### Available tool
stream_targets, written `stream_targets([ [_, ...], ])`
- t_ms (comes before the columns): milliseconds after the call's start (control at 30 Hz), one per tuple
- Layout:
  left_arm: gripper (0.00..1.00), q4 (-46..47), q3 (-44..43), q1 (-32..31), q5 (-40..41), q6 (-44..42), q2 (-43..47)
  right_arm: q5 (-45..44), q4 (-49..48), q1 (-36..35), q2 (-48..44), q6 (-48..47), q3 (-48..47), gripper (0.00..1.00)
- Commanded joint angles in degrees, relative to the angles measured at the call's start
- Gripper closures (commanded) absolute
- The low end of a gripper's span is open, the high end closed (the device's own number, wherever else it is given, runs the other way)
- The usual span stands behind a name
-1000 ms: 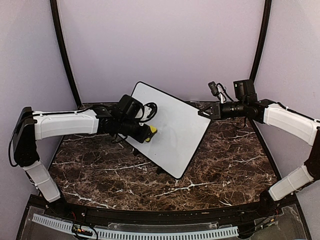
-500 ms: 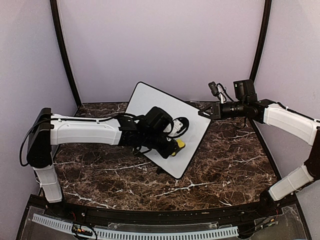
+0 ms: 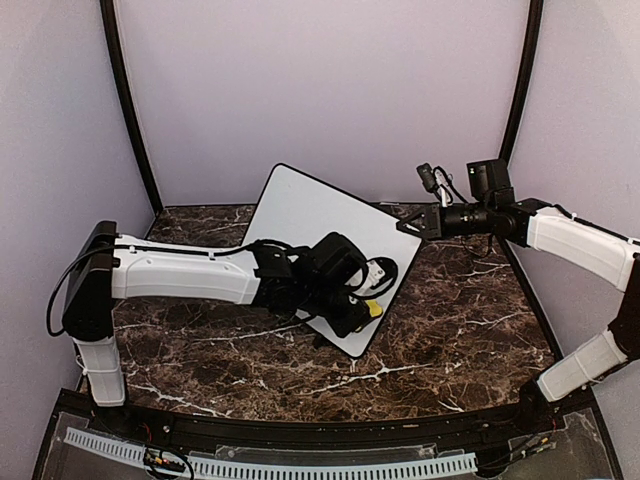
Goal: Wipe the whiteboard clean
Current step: Erase the center of the whiteboard.
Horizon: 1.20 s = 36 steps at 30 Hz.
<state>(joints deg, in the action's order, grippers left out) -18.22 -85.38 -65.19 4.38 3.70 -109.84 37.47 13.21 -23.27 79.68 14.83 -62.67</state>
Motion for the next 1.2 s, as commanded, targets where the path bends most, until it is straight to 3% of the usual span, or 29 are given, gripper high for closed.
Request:
stream_targets([
  [0,1.0,-6.9,1.6,0.3,2.6,1.7,-2.9,2.3,1.1,-2.0,0.3,-4.7,1.2,1.0],
  [533,1.0,-6.8,8.4,1.4,2.3,4.2,1.0,2.1,1.4,-2.0,0.2,-4.8,1.0,1.0],
  [900,1.0,-3.1,11.4,12.6,7.6,6.6,12.5,2.2,1.6,-1.9,-0.4,-4.5,0.6,1.0],
  [1167,1.0,-4.8,16.7,17.4,7.6,9.2,16.2,1.7,1.6,-1.9,-0.7,-4.5,0.5,1.0],
])
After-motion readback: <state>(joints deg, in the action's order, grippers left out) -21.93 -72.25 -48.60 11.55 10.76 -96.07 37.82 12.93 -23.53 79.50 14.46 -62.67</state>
